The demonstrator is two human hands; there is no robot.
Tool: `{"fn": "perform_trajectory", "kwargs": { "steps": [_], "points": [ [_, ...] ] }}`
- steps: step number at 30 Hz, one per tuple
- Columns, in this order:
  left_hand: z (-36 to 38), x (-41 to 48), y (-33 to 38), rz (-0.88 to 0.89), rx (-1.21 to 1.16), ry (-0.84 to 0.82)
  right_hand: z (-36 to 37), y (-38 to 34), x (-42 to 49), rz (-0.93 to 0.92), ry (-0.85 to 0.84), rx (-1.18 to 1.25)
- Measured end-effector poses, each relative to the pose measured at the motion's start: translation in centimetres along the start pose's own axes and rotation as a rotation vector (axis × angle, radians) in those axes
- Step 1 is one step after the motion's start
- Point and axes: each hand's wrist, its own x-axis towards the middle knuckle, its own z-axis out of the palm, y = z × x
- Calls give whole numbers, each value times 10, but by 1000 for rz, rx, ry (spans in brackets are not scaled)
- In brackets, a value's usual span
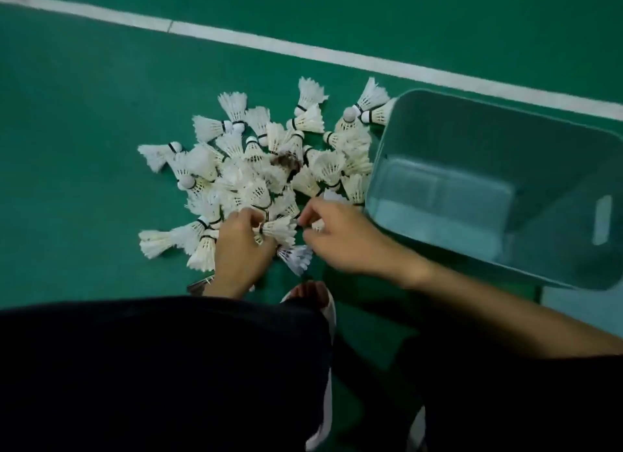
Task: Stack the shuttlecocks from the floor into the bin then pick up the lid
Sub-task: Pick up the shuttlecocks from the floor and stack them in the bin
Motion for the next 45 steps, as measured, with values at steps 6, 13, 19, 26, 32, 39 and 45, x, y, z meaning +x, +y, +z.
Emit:
{"fn": "perform_trajectory", "kwargs": {
  "steps": [6,13,19,26,32,39,45],
  "points": [
    [27,2,-15,262,330,-134,42,37,10,116,-59,-418],
    [5,3,-16,244,40,-53,43,48,12,57,121,-504],
    [-19,-5,-29,472,243,-493,28,24,-6,-55,128,-278],
    [-1,0,-9,674,592,-579,-30,-10,-30,-128,315,216],
    [-1,2,-14,692,445,-416,-97,-3,-50,-22,515,744],
    [-62,8,48,89,-657,-316,-111,22,-66,107,225,1335],
    [-89,13,112,-147,-1349,-346,-96,11,-50,160,20,1491]
  ]
}}
